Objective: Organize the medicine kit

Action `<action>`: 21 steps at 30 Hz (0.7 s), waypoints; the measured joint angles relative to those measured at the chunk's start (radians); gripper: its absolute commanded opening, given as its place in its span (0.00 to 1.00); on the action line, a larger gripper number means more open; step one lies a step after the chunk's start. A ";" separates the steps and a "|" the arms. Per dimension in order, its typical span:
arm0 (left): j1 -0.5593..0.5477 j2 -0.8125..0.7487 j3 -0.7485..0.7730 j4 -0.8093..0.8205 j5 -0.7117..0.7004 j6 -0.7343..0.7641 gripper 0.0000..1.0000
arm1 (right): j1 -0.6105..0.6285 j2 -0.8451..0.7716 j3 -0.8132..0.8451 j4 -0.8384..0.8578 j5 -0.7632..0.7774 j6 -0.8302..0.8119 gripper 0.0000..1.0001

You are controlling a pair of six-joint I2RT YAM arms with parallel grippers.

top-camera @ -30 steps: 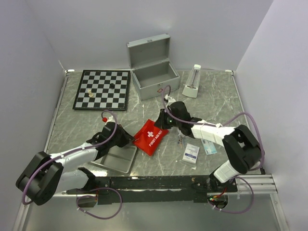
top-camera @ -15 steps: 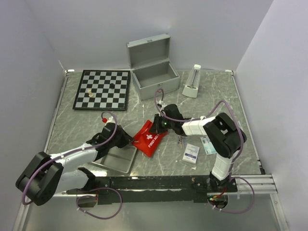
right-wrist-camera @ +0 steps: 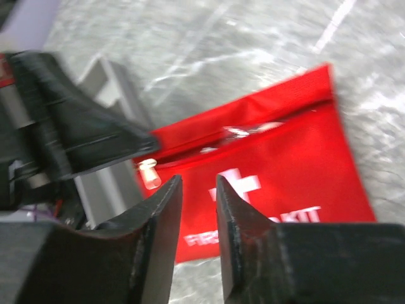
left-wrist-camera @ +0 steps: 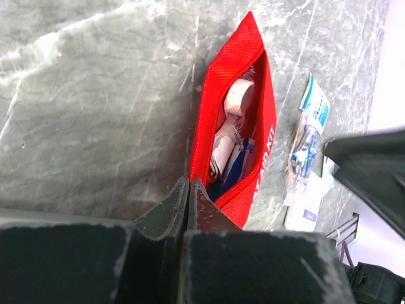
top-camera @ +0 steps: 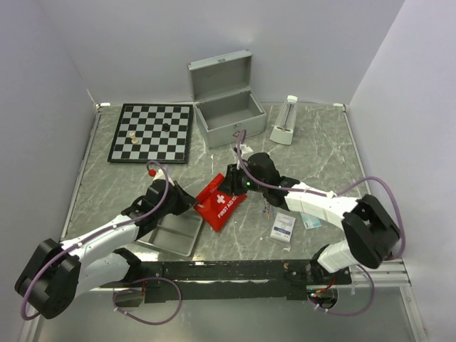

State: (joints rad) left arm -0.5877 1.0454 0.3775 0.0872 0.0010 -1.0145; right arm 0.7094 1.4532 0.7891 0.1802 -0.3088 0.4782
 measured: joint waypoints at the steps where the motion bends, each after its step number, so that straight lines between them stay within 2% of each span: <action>1: 0.000 -0.002 0.003 -0.002 0.000 0.005 0.01 | 0.013 -0.023 0.005 -0.013 0.007 -0.009 0.40; 6: 0.000 -0.004 0.023 -0.003 0.016 0.023 0.01 | 0.070 -0.068 0.029 -0.079 0.006 -0.055 0.53; 13: 0.000 -0.030 0.036 0.007 0.061 0.035 0.01 | 0.117 -0.036 0.031 -0.130 -0.032 -0.084 0.51; 21: -0.003 -0.029 0.046 0.023 0.100 0.035 0.01 | 0.137 0.010 0.033 -0.121 -0.053 -0.073 0.53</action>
State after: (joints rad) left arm -0.5911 1.0161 0.4236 0.1104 0.1013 -0.9798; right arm 0.8463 1.4635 0.8223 0.0597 -0.3622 0.4049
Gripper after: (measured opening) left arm 0.024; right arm 0.523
